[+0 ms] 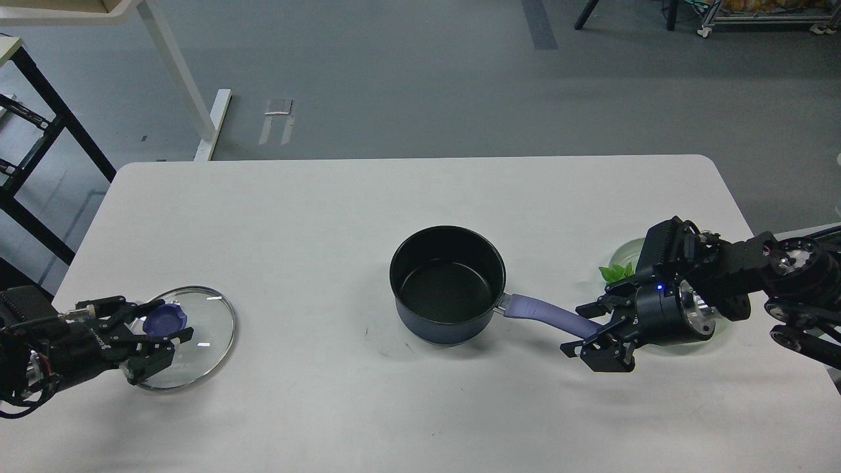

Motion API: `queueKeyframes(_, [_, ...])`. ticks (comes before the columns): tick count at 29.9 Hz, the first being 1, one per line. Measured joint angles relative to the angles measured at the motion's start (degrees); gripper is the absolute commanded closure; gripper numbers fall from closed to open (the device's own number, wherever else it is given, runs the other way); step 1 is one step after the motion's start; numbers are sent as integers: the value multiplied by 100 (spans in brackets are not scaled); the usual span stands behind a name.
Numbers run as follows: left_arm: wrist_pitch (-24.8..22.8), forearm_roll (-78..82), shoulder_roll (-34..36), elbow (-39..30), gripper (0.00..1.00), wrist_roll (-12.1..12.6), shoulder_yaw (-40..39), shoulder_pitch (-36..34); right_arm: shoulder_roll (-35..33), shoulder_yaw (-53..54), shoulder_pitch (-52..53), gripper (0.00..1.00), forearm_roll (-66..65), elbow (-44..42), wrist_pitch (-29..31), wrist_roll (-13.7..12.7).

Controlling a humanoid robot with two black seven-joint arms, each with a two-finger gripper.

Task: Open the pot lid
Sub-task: 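Lower the glass lid onto the table beside the pot with left gripper, then release the lid and pot handle and withdraw both grippers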

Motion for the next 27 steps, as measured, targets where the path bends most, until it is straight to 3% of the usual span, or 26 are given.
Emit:
queueKeyframes(8, [4,-165,137,-210,1,0,-64,-85,-3,0,2,26,0,8,0,0])
queueKeyframes(12, [5,-355,437,-568,1,2,-72,-115,-4,0,4,13,0,9,0,0])
queueKeyframes(14, [5,-381,597,-792,1,-1,-74,-170,-11,1,6,2,10,9,0,0])
queueKeyframes(19, [-87,-481,1169,-1410,1,1,-101,-529,-83,104,12,1,80,28,-8,0])
queueKeyframes(23, [-837,-1419,1367,-1611,1,1,-108,-1003,-186,305,34,1,131,50,-8,0])
queueKeyframes(27, [-2142,-3052,1432,-1604,1,1,-109,-1643,-317,543,90,1,619,61,-9,0])
